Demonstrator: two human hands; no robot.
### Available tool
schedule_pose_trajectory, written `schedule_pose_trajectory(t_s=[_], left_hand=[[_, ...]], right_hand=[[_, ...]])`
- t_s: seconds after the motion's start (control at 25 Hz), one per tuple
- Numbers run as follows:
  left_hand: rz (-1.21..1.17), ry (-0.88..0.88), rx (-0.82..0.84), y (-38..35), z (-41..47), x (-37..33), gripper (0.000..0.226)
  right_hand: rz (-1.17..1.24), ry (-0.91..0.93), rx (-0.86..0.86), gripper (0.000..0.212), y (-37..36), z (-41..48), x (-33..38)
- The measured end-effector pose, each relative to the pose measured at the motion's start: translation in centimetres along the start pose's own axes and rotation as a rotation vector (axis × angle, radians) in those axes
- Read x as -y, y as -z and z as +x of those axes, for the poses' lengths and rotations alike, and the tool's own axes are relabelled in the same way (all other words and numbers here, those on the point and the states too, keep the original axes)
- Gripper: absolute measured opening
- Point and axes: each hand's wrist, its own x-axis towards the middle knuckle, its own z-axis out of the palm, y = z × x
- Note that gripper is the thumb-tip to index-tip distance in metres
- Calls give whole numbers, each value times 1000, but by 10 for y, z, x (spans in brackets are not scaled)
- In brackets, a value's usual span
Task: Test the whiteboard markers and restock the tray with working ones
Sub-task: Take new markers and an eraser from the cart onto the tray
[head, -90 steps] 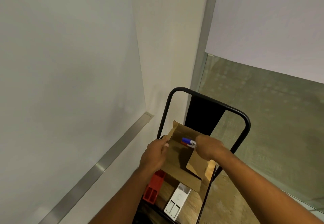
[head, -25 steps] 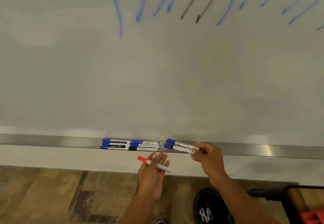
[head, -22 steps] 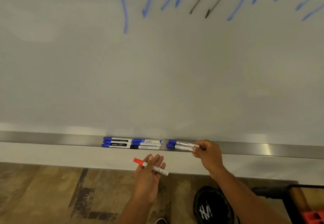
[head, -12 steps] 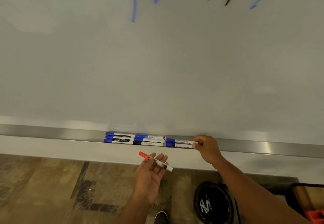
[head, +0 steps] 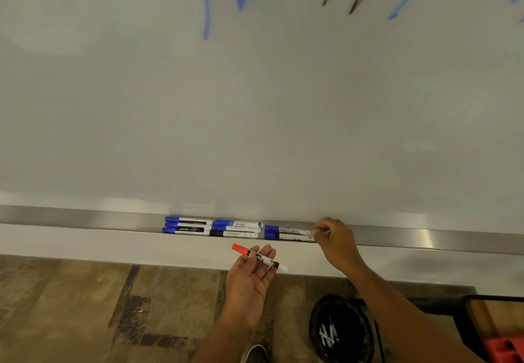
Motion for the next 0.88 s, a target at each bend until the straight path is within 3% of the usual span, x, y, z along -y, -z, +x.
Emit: schedule_pose_trajectory(t_s=[0.2,0.36,0.6,0.88], left_hand=[[53,-4,30,-22,-2,15,29],[78,-9,65,-42,-5,22,28],[339,-38,-17,-52,-3,23,18],[711,-245,-110,-26,-7,11,35]], right_hand=[[119,49,187,15,-8,-50,21],[100,92,171,7,-9,-59,20],[56,43,-41,8,12,-30,12],[-87,23,-137,11,-4,6,-4]])
